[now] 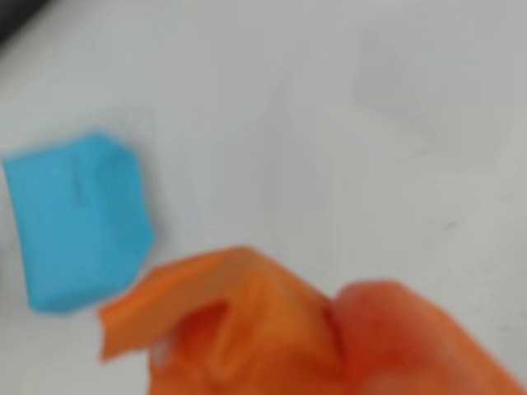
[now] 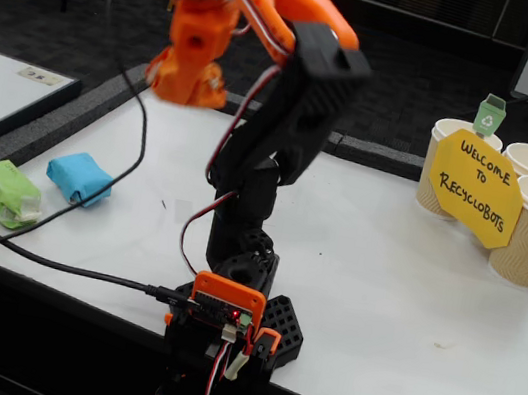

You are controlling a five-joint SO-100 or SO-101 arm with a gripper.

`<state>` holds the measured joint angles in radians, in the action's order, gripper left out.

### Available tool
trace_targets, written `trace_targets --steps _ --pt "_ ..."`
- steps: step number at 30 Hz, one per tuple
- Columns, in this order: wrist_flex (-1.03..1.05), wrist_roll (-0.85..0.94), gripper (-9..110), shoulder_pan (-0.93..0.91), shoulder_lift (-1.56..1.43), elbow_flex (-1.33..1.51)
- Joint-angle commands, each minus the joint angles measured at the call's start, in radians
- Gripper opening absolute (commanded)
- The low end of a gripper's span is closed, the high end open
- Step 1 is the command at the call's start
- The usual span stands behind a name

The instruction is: Sort rubbish by color.

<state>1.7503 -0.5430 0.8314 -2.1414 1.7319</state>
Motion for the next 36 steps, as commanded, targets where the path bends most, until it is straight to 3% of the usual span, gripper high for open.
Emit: trace_targets --steps 1,16,36 --pt "0.017 0.089 0 -0.114 -0.256 0.015" --pt "-0.094 0.327 0 -0.623 -0.627 0.156" --pt "-0.325 0.480 0 -1.015 -1.039 0.526"
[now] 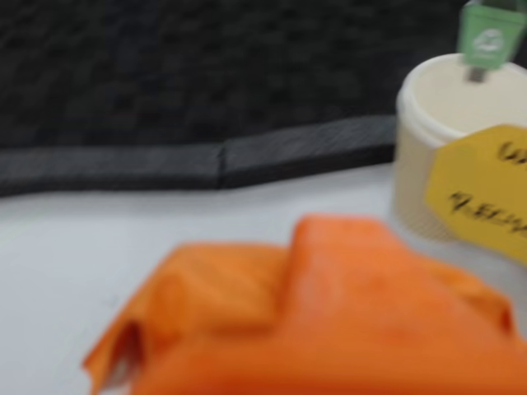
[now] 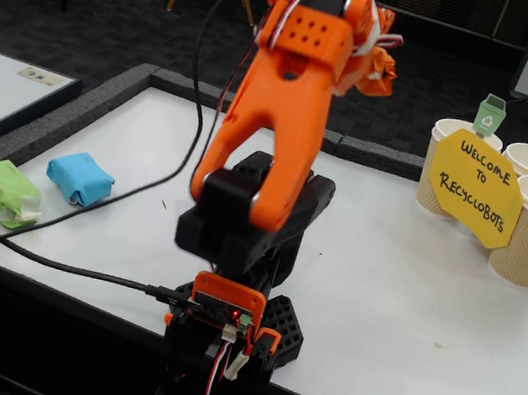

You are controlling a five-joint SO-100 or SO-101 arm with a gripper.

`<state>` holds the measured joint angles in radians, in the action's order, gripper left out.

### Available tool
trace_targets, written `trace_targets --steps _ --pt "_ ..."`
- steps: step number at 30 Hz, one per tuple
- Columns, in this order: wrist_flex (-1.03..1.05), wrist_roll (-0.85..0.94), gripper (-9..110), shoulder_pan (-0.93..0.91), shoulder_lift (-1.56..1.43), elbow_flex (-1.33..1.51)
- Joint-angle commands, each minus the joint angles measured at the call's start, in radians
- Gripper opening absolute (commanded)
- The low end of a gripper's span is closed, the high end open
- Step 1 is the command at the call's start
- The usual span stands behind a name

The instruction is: Sort rubbish by color.

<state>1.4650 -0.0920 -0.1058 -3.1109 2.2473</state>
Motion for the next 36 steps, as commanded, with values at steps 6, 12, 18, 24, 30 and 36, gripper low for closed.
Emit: trace_targets --steps 6,12,18,24,30,36 --pt "-0.077 0.032 0 -0.229 -0.155 0.103" --pt "-0.118 0.034 0 -0.373 -0.183 0.181" --pt "-0.132 0.034 0 -0.459 -0.187 0.199" --pt "-0.144 0.034 0 -0.535 -0.187 0.212" --pt "-0.121 0.034 0 -0.566 -0.187 0.209" --pt "-0.132 0.034 0 -0.566 -0.187 0.216"
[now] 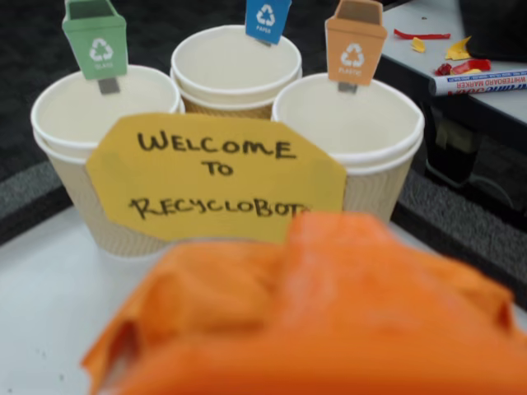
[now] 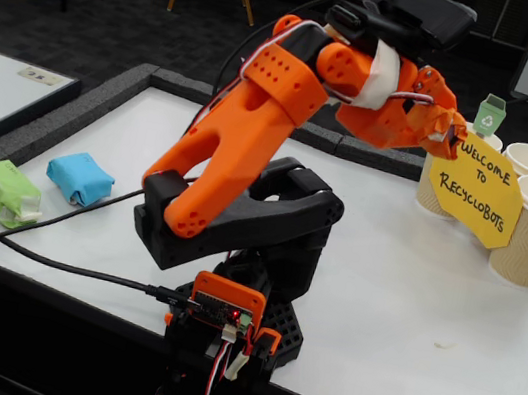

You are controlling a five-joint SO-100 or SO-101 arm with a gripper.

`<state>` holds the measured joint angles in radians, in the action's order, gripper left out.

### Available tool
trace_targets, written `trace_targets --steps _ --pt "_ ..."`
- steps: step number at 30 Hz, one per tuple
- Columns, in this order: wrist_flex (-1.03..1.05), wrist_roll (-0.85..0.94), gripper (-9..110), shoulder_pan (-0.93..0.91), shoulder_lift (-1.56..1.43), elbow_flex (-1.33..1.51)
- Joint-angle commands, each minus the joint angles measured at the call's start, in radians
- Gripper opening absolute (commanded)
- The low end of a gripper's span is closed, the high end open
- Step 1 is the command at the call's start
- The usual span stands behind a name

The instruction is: Sort rubbish by color.

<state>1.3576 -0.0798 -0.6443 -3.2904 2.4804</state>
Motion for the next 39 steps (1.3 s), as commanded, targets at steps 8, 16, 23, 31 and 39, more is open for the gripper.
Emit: trace_targets --steps 8,16,23,31,39 --pt "-0.147 0.021 0 -0.028 -0.005 0.000" --pt "-0.373 0.021 0 -0.037 0.187 -0.029" --pt "-0.575 0.021 0 -0.084 0.572 -0.225" --pt "-0.670 0.021 0 -0.124 0.876 -0.474" --pt "-0.707 0.021 0 -0.146 1.137 -0.666"
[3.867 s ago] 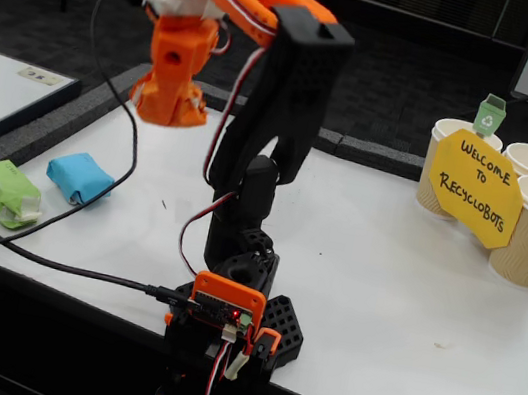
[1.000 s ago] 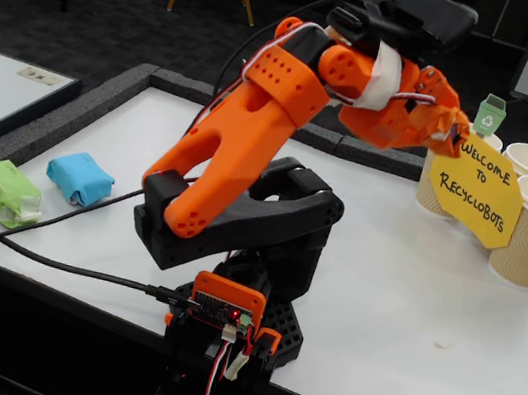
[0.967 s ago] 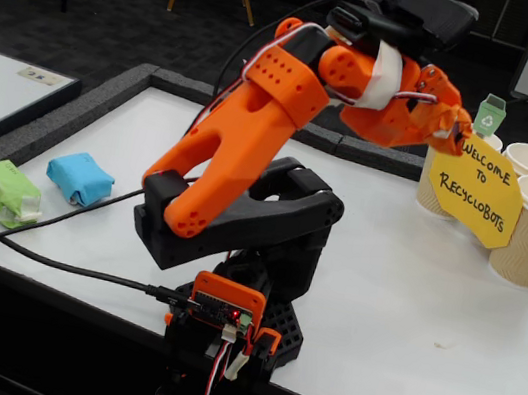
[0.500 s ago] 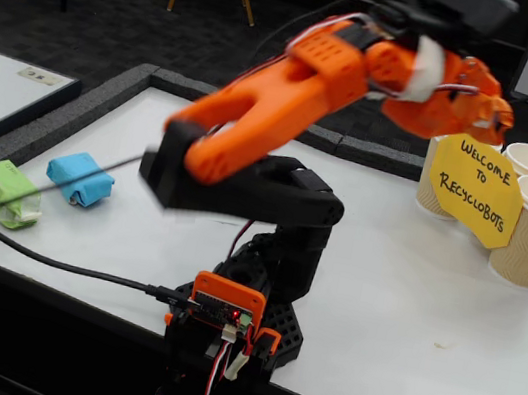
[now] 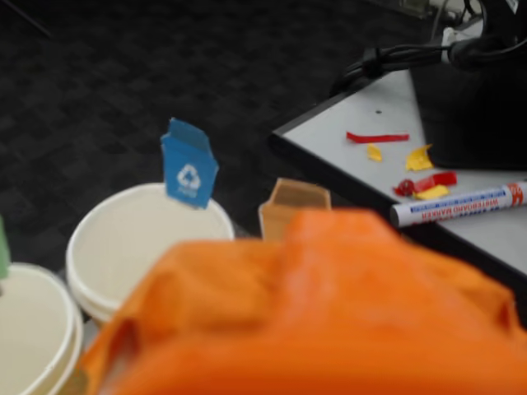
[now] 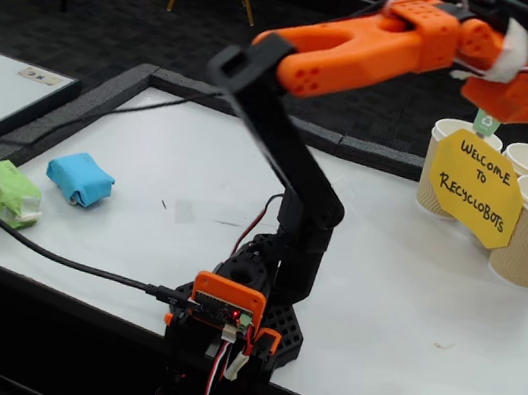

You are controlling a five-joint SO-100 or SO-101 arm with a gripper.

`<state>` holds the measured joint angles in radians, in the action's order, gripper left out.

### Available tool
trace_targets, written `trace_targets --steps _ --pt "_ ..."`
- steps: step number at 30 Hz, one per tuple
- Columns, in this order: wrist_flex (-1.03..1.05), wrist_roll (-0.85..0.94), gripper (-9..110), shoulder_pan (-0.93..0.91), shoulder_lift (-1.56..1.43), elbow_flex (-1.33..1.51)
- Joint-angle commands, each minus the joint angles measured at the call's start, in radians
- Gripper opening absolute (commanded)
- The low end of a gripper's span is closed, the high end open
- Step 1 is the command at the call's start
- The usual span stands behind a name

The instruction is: Sort rubbish by color.

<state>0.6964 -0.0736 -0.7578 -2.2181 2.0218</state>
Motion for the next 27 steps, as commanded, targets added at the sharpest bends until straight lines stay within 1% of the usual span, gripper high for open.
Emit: trace_targets --steps 1,12,18,27 --pt "-0.051 0.015 0 -0.034 0.089 -0.225" --pt "-0.083 0.015 0 -0.037 0.291 -0.321" --pt "-0.110 0.015 0 -0.038 0.348 -0.333" --pt "-0.117 0.015 2 -0.038 0.456 -0.436"
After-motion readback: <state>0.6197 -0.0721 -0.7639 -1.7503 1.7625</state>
